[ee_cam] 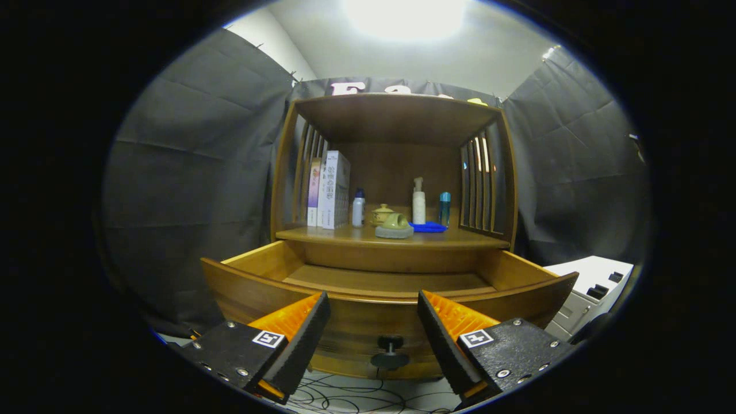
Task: Pull open the drawer, take out the items inside it, and place them on the countertop above the cabinet.
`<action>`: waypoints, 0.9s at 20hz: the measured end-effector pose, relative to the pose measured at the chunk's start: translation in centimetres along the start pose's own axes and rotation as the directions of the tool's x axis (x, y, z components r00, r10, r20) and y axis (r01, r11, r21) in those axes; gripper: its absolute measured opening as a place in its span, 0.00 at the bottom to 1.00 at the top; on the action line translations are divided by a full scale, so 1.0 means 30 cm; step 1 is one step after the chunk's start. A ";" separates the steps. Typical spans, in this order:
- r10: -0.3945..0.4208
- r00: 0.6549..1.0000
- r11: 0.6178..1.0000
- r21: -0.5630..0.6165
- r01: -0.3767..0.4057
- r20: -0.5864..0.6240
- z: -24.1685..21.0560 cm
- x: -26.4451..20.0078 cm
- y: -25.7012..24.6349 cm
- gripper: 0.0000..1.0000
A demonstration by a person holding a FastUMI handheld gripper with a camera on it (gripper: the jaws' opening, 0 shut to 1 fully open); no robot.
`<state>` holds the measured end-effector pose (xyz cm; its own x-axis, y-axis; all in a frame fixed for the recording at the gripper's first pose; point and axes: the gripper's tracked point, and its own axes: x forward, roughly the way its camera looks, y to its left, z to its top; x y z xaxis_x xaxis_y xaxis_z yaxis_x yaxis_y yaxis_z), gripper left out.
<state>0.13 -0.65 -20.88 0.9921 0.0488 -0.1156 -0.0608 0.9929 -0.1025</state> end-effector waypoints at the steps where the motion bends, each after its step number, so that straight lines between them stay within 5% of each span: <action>1: -0.016 0.999 1.000 -0.003 0.016 -0.030 -0.027 0.004 -0.018 0.95; 8: -0.093 0.994 0.995 -0.052 0.090 -0.054 -0.098 0.021 -0.057 0.95; 18: -0.059 0.993 0.998 0.027 0.062 -0.103 -0.068 0.178 -0.023 0.95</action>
<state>5.25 -1.31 -23.44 0.9774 -0.0213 -0.2101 0.0039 0.9965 -0.0833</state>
